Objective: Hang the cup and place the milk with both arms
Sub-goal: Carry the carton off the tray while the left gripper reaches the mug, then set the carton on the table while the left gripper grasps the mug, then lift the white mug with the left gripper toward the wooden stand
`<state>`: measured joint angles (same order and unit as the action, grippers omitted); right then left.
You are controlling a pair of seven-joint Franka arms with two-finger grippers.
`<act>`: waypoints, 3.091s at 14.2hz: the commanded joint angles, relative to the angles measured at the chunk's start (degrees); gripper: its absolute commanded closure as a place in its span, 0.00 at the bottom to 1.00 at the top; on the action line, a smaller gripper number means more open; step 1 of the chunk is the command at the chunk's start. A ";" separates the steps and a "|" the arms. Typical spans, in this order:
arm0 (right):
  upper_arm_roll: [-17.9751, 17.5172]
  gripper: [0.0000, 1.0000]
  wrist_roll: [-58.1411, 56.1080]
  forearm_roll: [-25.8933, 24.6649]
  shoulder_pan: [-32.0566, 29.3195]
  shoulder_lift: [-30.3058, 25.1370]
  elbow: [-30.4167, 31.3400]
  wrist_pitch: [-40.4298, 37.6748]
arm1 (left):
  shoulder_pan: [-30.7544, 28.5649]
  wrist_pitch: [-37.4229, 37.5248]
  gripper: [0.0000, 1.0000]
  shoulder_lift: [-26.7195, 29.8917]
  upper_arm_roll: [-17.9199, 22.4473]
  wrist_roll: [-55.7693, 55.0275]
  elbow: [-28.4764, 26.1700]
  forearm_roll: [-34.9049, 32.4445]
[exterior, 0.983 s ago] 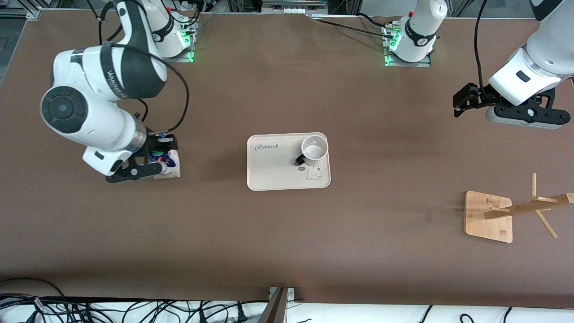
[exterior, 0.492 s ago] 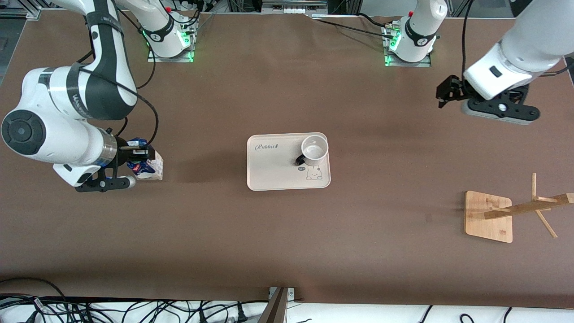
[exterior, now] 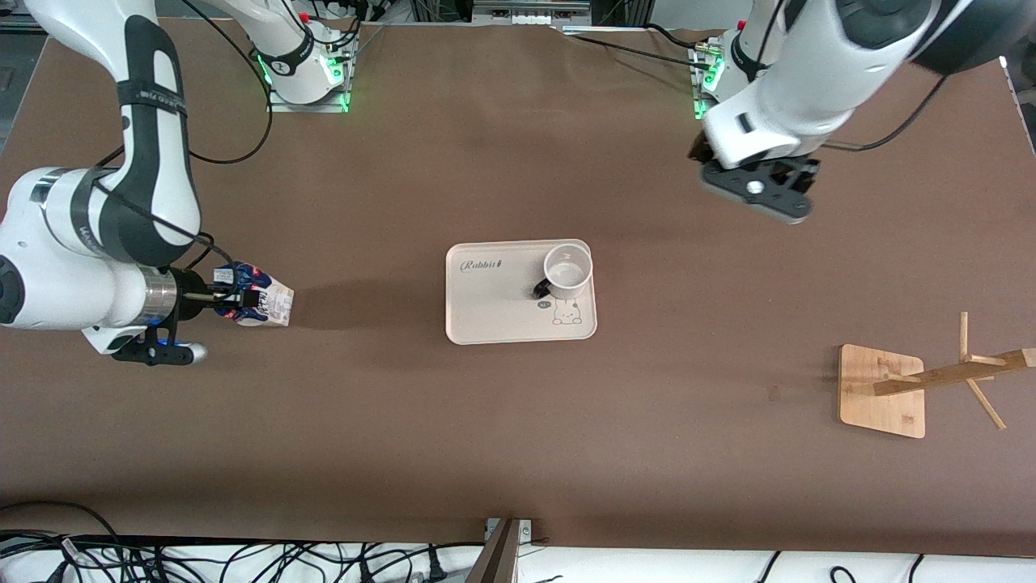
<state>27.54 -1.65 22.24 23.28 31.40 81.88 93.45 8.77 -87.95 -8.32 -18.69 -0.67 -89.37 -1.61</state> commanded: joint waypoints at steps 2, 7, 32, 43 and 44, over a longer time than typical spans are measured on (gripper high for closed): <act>-0.47 0.70 -0.64 2.19 -0.87 1.28 0.21 -0.64 | 4.41 1.21 0.00 -11.44 -0.30 0.76 9.38 0.29; -0.55 0.67 -4.58 2.02 -0.69 3.57 2.58 -2.30 | 6.35 -5.53 0.00 -20.85 -0.38 2.07 8.86 0.29; 0.50 0.00 -5.65 -10.55 -0.52 -8.38 -5.93 -14.44 | 19.45 -30.89 1.00 -25.44 -0.38 2.00 -2.49 -13.69; -0.38 0.00 -4.34 -13.45 0.72 -11.19 -8.49 -14.53 | -0.38 -3.10 1.00 -19.28 2.34 -11.29 21.24 -10.61; -0.38 0.00 -3.46 -13.45 1.24 -11.19 -8.40 -14.53 | -4.07 -3.01 1.00 -19.28 1.73 -10.50 22.21 -10.34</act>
<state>27.74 -6.63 10.23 23.74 21.63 73.32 79.90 10.58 -92.68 -26.49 -15.76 -10.86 -70.40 -13.04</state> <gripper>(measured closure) 0.000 0.934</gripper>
